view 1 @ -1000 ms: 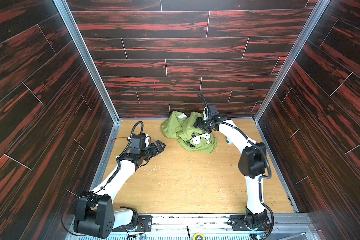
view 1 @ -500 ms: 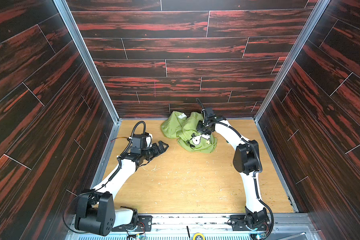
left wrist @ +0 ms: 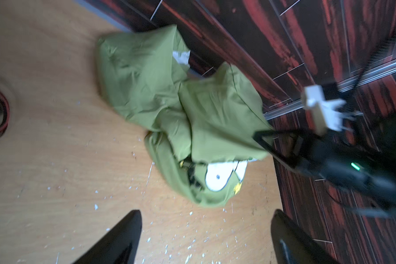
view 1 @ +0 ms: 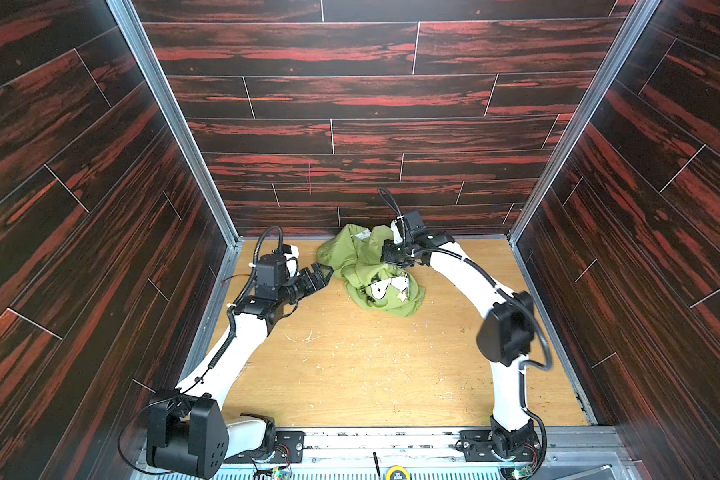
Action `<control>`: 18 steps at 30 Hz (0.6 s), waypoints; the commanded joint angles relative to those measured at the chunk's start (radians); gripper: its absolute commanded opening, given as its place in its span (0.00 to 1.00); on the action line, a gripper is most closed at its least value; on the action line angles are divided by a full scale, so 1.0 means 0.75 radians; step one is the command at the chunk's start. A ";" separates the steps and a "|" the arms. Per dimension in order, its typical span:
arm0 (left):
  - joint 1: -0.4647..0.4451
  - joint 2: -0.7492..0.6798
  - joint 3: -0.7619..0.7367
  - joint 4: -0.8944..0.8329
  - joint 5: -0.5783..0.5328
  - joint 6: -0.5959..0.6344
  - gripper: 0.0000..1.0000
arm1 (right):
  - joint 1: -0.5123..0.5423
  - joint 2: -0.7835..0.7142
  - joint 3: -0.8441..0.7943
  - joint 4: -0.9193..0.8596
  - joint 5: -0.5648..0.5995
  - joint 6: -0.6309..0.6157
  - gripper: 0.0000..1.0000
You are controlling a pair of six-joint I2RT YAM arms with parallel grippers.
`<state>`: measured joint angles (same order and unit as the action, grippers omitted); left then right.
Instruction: Zip up the jacket
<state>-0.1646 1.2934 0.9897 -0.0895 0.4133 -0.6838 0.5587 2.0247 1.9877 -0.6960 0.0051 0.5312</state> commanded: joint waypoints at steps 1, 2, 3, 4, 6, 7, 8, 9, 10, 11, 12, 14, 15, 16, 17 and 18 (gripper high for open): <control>0.002 0.028 0.058 -0.046 -0.008 0.025 0.90 | 0.018 -0.288 -0.151 0.044 -0.057 -0.085 0.00; 0.001 0.032 0.062 -0.048 -0.004 0.026 0.89 | 0.018 -0.342 -0.211 0.061 -0.062 -0.087 0.00; -0.001 0.036 0.071 -0.053 -0.001 0.032 0.88 | 0.018 -0.398 -0.274 0.071 -0.061 -0.093 0.00; -0.003 0.040 0.079 -0.066 0.000 0.039 0.87 | 0.018 -0.463 -0.346 0.083 -0.058 -0.101 0.00; -0.016 0.050 0.097 -0.092 0.007 0.062 0.87 | 0.017 -0.585 -0.484 0.096 -0.019 -0.103 0.00; -0.025 0.056 0.108 -0.118 0.003 0.078 0.86 | 0.016 -0.657 -0.575 0.103 0.010 -0.098 0.00; -0.038 0.063 0.115 -0.139 -0.002 0.091 0.86 | 0.014 -0.715 -0.654 0.104 0.042 -0.090 0.00; -0.050 0.069 0.119 -0.152 -0.008 0.104 0.86 | 0.012 -0.761 -0.720 0.100 0.070 -0.081 0.00; -0.068 0.078 0.122 -0.165 -0.010 0.116 0.86 | 0.008 -0.807 -0.797 0.092 0.099 -0.068 0.00; -0.088 0.087 0.120 -0.176 -0.018 0.129 0.86 | 0.002 -0.845 -0.871 0.085 0.133 -0.051 0.00; -0.105 0.096 0.120 -0.185 -0.027 0.139 0.86 | -0.005 -0.876 -0.936 0.082 0.152 -0.032 0.00; -0.138 0.120 0.122 -0.201 -0.049 0.154 0.85 | -0.032 -0.927 -1.082 0.088 0.159 0.020 0.01; -0.155 0.135 0.124 -0.206 -0.058 0.156 0.86 | -0.045 -0.947 -1.159 0.102 0.155 0.044 0.02; -0.171 0.154 0.126 -0.212 -0.066 0.158 0.85 | -0.049 -0.962 -1.218 0.113 0.155 0.063 0.05; -0.187 0.174 0.138 -0.224 -0.079 0.162 0.86 | -0.052 -0.980 -1.288 0.130 0.162 0.090 0.15; -0.203 0.191 0.152 -0.241 -0.095 0.168 0.86 | -0.053 -0.994 -1.328 0.141 0.162 0.102 0.22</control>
<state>-0.2947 1.4101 1.0595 -0.2184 0.3798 -0.5934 0.5251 1.3140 1.0821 -0.6044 0.0978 0.5377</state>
